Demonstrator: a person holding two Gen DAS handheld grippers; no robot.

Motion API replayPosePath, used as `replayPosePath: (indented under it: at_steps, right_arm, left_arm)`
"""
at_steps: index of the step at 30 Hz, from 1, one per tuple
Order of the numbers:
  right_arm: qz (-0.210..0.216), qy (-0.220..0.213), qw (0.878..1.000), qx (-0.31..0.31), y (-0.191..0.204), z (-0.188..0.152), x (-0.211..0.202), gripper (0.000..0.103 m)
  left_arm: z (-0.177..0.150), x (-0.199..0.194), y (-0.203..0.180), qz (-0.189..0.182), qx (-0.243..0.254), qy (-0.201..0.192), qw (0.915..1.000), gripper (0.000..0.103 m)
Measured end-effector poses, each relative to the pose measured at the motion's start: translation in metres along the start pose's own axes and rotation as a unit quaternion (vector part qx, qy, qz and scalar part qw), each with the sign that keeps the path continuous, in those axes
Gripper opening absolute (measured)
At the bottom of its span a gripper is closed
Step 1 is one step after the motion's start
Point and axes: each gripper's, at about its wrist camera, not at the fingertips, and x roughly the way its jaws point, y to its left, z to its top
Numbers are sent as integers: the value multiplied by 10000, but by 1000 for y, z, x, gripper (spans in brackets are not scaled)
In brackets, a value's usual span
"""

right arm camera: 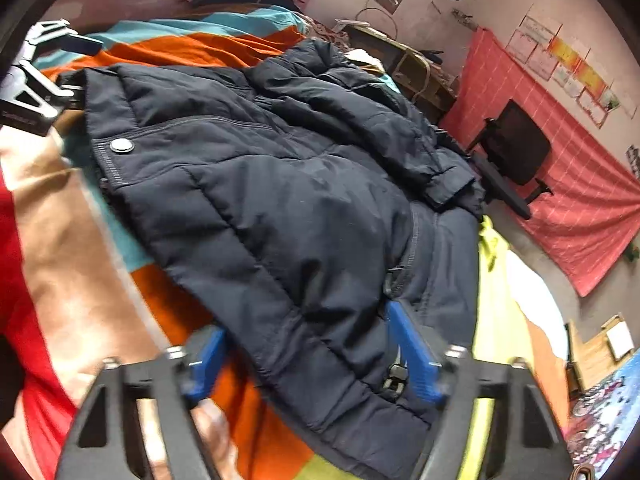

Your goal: Fold large clothes

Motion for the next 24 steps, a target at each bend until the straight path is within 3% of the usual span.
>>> replayPosePath:
  at_steps: [3, 6, 14, 19, 24]
  right_arm:
    - [114, -127, 9999, 11, 3, 2, -4, 36]
    - [52, -257, 9997, -33, 7, 3, -8, 26]
    - [-95, -573, 9982, 175, 2, 9, -19, 12]
    - [-164, -882, 9945, 537, -12, 19, -31, 10]
    - [-361, -1209, 9901, 618, -33, 47, -40, 10]
  left_arm:
    - [3, -3, -4, -140, 115, -73, 9998, 61]
    - [5, -5, -9, -196, 225, -123, 9995, 46]
    - [13, -10, -5, -153, -13, -239, 9996, 12]
    - [31, -18, 6, -172, -110, -477, 9987, 7]
    - [70, -19, 21, -131, -163, -781, 9967, 5]
